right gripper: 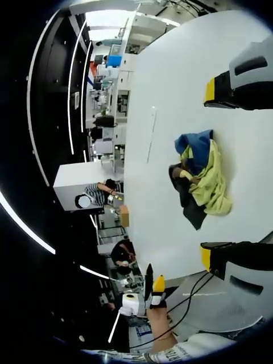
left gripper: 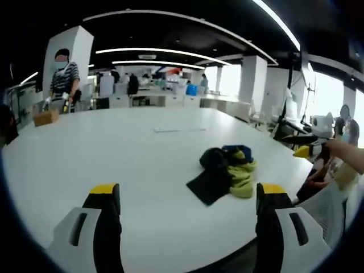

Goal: Fold the garment on the visible template until the final outline fits inside the template.

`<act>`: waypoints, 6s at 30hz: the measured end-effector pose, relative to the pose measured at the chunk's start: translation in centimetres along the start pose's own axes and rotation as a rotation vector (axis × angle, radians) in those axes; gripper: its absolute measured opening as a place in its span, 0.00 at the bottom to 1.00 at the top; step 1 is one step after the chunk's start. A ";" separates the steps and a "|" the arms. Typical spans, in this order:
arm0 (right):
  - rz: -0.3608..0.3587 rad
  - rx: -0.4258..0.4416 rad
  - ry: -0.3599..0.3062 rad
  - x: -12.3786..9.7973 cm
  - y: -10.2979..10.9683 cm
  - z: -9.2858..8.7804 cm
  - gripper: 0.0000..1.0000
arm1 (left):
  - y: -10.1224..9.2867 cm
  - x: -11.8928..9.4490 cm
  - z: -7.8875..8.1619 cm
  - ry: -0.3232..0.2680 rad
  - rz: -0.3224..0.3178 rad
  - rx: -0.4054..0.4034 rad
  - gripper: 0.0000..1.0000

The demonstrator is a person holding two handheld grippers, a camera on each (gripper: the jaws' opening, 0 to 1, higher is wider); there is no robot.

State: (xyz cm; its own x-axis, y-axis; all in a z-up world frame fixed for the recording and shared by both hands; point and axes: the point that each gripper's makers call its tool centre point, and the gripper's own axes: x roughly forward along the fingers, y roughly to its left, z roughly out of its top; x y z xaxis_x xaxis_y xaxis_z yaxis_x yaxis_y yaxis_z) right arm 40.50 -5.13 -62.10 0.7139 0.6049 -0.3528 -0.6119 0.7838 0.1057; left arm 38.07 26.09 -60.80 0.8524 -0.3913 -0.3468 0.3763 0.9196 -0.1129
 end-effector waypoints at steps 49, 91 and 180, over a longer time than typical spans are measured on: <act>0.095 -0.056 0.056 6.4 0.7 -1.5 0.31 | -4.9 7.7 -1.0 0.009 -0.209 0.047 0.47; 0.051 -0.095 0.171 11.6 -1.8 -5.2 0.00 | -8.8 18.2 -5.4 0.166 -0.391 -0.041 0.18; -0.333 -0.065 0.067 18.7 -19.1 6.9 0.00 | 11.8 20.8 8.5 -0.076 0.081 -0.064 0.00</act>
State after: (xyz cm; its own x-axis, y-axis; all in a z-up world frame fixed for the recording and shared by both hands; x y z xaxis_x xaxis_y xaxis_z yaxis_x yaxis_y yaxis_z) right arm 67.84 -7.82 -64.31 0.8553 0.3048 -0.4189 -0.3708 0.9249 -0.0841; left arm 63.37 28.51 -61.43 0.9050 -0.3147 -0.2863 0.2830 0.9478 -0.1473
